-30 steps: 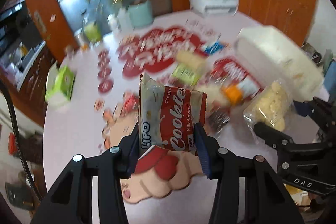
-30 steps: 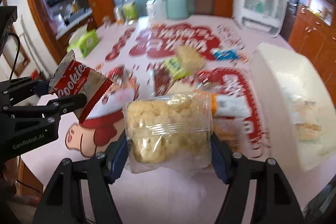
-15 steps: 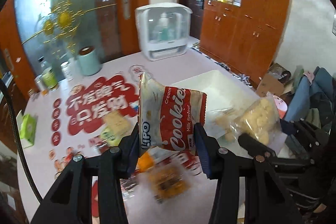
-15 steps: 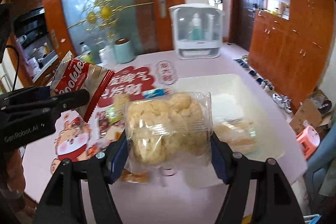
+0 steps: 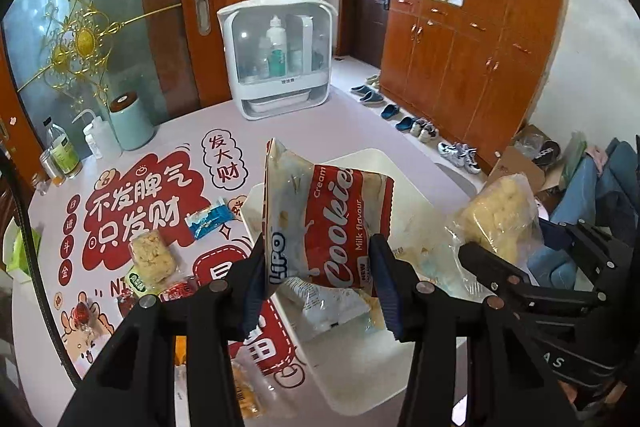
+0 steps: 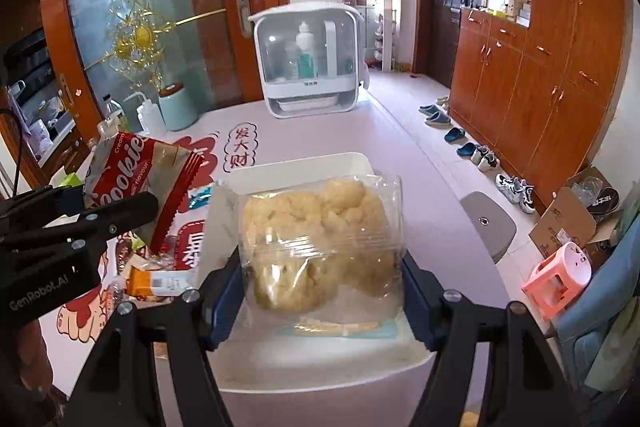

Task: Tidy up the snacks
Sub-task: 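Carry both packs into the white bin and open both tools, then withdraw both tools from the bin back toward the remaining snacks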

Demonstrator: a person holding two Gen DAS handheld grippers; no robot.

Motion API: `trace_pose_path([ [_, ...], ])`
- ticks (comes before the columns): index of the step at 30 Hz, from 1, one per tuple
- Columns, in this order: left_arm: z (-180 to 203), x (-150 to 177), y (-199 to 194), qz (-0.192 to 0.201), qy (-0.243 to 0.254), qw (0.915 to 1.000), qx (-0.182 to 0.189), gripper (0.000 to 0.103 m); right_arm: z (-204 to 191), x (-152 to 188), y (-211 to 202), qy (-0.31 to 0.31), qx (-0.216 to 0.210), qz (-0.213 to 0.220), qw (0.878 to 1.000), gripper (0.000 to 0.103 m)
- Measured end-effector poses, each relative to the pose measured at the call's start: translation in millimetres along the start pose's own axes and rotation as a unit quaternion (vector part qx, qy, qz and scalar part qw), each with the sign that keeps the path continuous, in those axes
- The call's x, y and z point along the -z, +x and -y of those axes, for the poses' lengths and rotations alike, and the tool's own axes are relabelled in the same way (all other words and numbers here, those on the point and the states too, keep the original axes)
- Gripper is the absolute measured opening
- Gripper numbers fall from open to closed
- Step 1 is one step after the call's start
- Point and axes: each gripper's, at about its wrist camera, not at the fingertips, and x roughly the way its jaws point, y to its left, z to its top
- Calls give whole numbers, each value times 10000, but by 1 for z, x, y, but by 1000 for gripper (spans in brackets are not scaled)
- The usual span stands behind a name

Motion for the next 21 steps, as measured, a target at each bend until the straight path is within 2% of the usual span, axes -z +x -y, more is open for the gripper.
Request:
trace_pose_path([
  [3, 7, -2, 19, -262, -54, 9996, -41, 53, 6, -3, 12, -53, -134, -104, 9998, 73],
  [5, 7, -1, 31, -426, -86, 9987, -248, 70, 8, -2, 23, -88, -169, -270, 9995, 75],
  [6, 6, 1, 38, -520, -120, 9973, -510, 76, 9, -1, 28, -129, -127, -330, 9993, 76],
  [7, -1, 3, 42, -598, -157, 9959, -663, 87, 10, 0, 32, -209, -95, -372, 9990, 76],
  [8, -4, 4, 44, -652, -205, 9953, -688, 90, 9, 2, 35, -324, -55, -378, 9987, 77],
  [11, -18, 11, 50, -836, -495, 9941, -483, 90, 7, 5, 40, -514, 19, -408, 9978, 94],
  [21, -51, 30, 34, -841, -893, 9913, -475, 90, -6, 4, 50, -426, -261, -604, 9969, 95],
])
